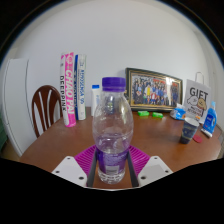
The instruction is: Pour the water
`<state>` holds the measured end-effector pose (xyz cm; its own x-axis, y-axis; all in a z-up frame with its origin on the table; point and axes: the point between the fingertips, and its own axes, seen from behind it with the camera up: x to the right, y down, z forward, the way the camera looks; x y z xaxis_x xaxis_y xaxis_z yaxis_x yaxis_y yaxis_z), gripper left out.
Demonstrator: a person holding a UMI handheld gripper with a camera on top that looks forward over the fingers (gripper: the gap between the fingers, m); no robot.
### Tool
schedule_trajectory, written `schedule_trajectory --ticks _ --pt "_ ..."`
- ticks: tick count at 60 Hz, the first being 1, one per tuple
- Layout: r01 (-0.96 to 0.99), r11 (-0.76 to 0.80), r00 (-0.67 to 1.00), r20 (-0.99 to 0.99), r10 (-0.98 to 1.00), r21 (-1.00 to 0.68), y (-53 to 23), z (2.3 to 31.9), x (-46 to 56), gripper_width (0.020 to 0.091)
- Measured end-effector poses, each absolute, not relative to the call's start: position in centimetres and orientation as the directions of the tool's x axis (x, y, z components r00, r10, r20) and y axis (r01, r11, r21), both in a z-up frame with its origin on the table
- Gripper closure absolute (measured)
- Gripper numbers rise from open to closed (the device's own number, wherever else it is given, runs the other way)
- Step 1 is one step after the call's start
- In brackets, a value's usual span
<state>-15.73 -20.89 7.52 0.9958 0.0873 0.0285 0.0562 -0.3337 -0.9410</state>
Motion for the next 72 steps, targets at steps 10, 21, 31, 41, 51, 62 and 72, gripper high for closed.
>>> schedule_trajectory --ticks 10,21,31,41,51,62,72 --pt "0.055 -0.306 0.994 0.024 0.103 -0.950 -20.7 7.7 -16.2 0.0726" --pt "-0.008 -0.314 0.993 -0.044 0.107 -0.949 -20.7 9.3 -16.2 0.0746" --pt "-0.170 -0.276 0.971 -0.208 0.116 -0.946 -19.6 15.1 -15.1 0.0745" --pt "-0.386 -0.231 0.900 -0.419 0.116 -0.893 -17.1 21.9 -11.6 0.0747" --pt "-0.689 -0.236 0.681 -0.723 0.111 -0.685 -14.0 26.0 -6.7 0.0745" --pt "-0.941 -0.266 0.207 -0.978 0.039 -0.210 -10.5 26.2 -0.3 0.0746" --pt "-0.950 -0.295 -0.095 -0.995 -0.026 0.098 -8.5 23.6 2.9 0.0746"
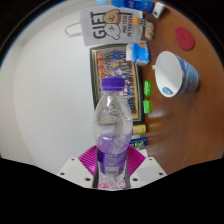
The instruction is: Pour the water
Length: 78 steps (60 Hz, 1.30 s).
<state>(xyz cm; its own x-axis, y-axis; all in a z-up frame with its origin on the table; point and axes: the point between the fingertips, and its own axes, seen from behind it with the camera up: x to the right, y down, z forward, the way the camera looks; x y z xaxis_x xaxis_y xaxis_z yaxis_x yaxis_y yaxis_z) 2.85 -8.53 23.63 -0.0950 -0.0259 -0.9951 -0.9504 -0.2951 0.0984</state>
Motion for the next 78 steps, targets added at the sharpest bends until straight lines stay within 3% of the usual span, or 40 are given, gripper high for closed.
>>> schedule_trajectory --ticks 10,22,29,39,48,59,68,78 --pt "-0.882 -0.276 -0.377 -0.923 -0.070 0.381 -7.5 21.6 4.6 0.0747" --pt "-0.882 -0.309 -0.332 -0.935 -0.128 0.356 -7.5 19.7 4.3 0.0747" --pt "-0.917 -0.363 -0.124 -0.984 -0.131 0.164 -7.7 19.6 4.1 0.0749" --pt "-0.876 -0.380 0.344 -0.937 -0.061 -0.297 -7.6 21.3 7.0 0.0746" --pt "-0.665 -0.301 0.707 -0.706 0.043 -0.684 -7.5 25.4 11.8 0.0745" --pt "-0.337 -0.166 0.938 -0.345 0.022 -0.927 -7.0 27.9 20.2 0.0746" --pt "-0.070 -0.174 0.997 -0.065 -0.031 -0.982 -6.4 24.5 26.6 0.0749" --pt "0.046 -0.241 0.998 0.054 -0.026 -0.969 -6.3 16.9 30.5 0.0749"
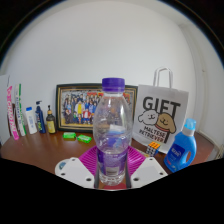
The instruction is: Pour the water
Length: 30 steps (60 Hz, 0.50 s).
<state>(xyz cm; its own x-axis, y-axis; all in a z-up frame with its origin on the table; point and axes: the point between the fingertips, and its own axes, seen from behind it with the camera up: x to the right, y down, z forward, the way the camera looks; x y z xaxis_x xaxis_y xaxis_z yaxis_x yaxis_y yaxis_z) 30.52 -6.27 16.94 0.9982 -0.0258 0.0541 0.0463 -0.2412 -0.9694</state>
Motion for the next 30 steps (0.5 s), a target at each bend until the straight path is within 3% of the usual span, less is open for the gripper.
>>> schedule_trajectory --ticks 15,21,30 --pt "0.036 -0.339 0.999 0.041 -0.007 -0.940 -7.0 7.9 32.3 0.0747" --pt "0.009 -0.288 1.000 0.014 -0.016 -0.958 -7.4 8.1 32.5 0.0740" --pt "0.003 -0.296 1.000 0.009 -0.020 -0.955 -7.5 8.0 32.6 0.0611"
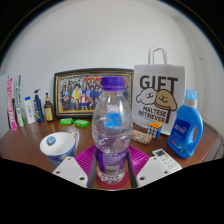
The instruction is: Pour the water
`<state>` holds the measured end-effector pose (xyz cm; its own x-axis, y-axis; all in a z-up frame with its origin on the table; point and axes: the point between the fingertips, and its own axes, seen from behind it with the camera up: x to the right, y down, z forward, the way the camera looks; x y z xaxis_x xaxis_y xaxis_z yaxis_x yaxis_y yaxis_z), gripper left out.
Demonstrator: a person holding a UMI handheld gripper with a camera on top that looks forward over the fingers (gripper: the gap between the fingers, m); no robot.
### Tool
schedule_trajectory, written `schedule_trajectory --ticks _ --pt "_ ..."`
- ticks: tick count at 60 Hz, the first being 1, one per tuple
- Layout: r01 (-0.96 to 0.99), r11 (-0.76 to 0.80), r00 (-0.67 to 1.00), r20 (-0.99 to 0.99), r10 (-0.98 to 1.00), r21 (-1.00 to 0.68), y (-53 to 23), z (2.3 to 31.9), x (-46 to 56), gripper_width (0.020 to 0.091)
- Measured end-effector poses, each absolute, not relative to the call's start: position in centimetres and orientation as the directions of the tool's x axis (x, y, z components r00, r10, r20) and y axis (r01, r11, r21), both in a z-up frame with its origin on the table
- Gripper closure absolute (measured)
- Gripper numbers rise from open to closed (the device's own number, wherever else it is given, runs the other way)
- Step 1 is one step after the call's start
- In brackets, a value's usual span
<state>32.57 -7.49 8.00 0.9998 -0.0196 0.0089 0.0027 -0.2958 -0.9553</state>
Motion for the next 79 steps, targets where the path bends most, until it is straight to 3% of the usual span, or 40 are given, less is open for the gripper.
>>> schedule_trajectory --ticks 3,10,11,52,79 --pt "-0.003 -0.339 1.000 0.006 -0.025 -0.941 -7.7 7.2 32.6 0.0543" --pt "-0.039 -0.404 0.999 -0.029 -0.031 -0.914 -9.0 7.3 32.3 0.0243" --pt "-0.041 -0.408 0.999 -0.029 -0.038 -0.912 -9.3 7.4 32.5 0.0235" --pt "0.049 -0.572 0.990 0.117 -0.083 -0.819 -31.5 19.8 23.0 0.0252" --pt "0.028 -0.551 0.989 0.105 -0.109 -0.834 -36.9 22.3 20.0 0.0249"
